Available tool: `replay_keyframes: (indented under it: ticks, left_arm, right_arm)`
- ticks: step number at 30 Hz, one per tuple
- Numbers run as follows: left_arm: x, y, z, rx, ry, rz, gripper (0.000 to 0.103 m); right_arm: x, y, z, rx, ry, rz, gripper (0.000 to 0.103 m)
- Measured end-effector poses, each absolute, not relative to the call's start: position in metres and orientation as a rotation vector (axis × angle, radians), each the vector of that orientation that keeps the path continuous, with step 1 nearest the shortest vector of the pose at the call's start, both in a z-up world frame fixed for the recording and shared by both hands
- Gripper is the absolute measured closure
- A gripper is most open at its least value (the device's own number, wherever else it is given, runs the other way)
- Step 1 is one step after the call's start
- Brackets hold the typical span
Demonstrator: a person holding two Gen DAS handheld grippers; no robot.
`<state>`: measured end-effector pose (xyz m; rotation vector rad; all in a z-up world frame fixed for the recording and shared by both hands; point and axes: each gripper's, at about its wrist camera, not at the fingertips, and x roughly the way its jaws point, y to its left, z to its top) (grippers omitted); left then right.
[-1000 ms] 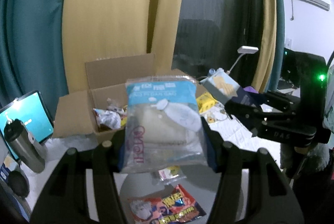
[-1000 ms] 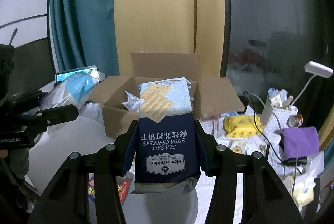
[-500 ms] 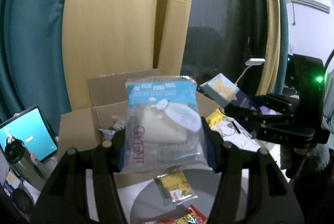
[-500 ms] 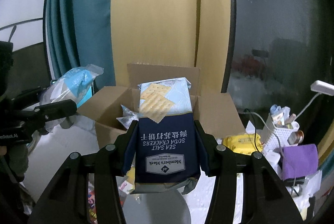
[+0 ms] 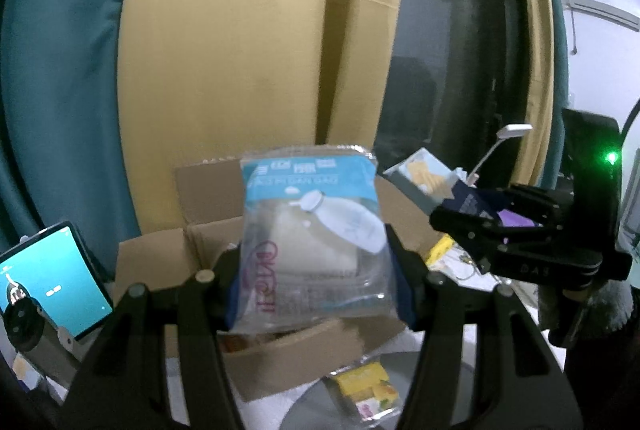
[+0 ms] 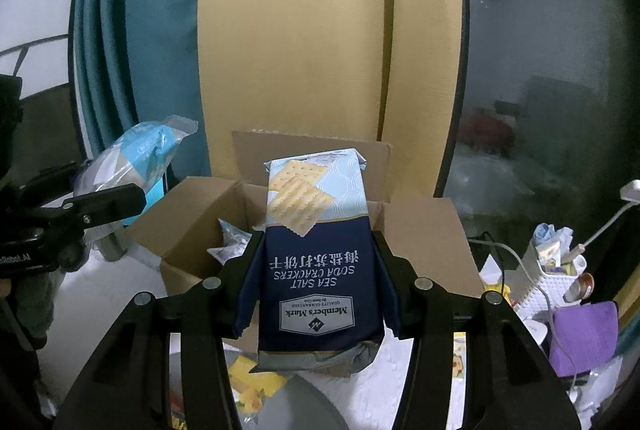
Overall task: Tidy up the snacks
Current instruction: 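Lift and carry the cracker box and clear bag over the cardboard box, then lower both packets into the box and open both tools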
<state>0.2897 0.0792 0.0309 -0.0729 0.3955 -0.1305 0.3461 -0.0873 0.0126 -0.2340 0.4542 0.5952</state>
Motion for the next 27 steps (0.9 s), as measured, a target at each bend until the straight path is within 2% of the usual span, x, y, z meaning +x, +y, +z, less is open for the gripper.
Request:
replay_keyframes:
  ticks: [27]
  left_arm:
    - [0.399,0.135,-0.040,-0.169,0.536,-0.057,0.044]
  right_arm:
    - [0.438,-0.031,-0.035,-0.247,0.546,0.635,0.050]
